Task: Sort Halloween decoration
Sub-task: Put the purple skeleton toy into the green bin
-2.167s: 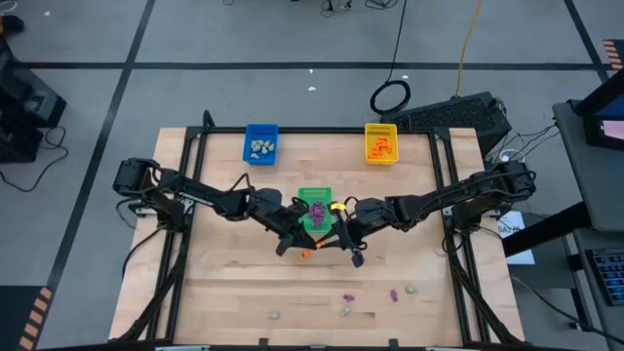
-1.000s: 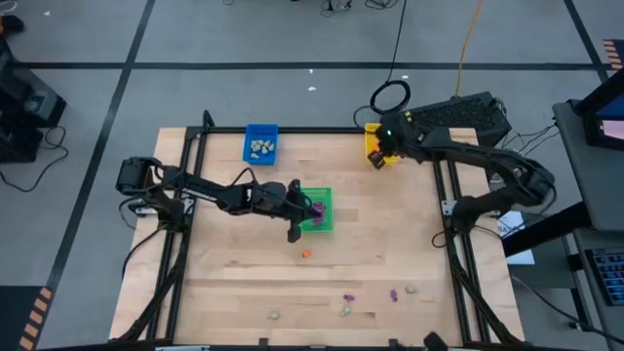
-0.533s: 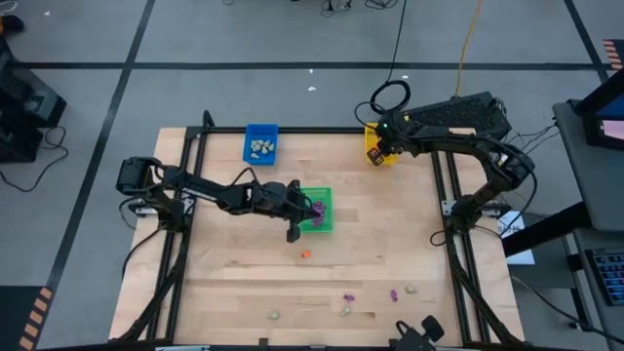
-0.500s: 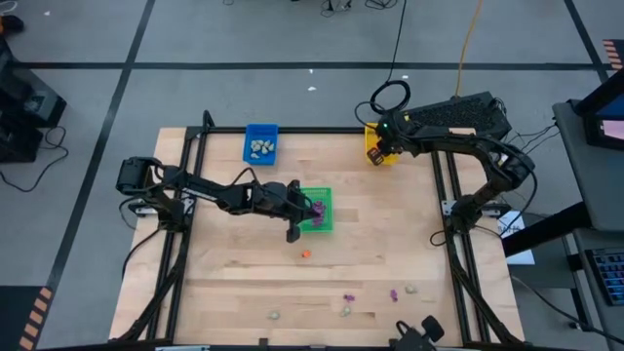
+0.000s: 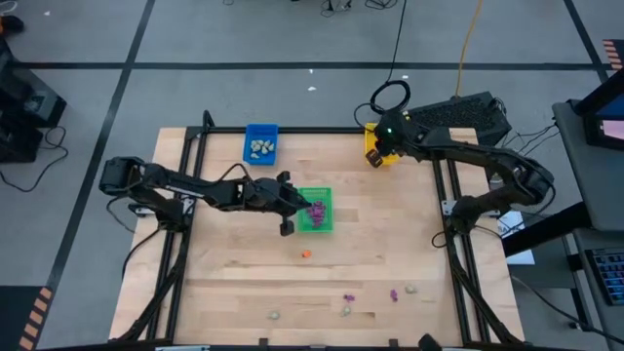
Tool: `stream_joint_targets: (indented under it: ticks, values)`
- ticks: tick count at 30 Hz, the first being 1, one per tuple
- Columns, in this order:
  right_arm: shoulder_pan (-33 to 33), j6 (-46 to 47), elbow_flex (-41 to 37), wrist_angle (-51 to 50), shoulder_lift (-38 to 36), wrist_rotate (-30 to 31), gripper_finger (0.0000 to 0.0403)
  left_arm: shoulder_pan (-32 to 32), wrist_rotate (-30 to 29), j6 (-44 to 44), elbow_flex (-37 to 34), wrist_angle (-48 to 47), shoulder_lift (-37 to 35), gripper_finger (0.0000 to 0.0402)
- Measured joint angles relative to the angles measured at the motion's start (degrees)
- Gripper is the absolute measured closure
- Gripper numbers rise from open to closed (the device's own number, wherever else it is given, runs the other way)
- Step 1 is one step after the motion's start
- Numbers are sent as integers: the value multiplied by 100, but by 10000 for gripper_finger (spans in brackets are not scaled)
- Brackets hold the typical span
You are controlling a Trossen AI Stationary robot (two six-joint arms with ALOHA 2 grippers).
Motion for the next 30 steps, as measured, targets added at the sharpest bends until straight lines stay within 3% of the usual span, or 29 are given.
stream_joint_targets:
  ticks: [2,13,18,25,30]
  values:
    - [363,22,0,-113,-233,2,390,0,-4,2,-46,88,-128,402]
    - [3105,1211,0,-1011,-572,290,401,-109,-143,-226,-1188,1725,-162,402]
    - [4380,2472,0,-1484,-539,289,400,-153,-468,-299,-1390,1861,-189,402]
    - [6140,4731,2,-2144,-380,257,400,-155,-485,-313,-1486,2076,-189,402]
    - [7073,6803,0,-2311,-69,-325,397,-188,-490,-399,-1484,2151,-189,402]
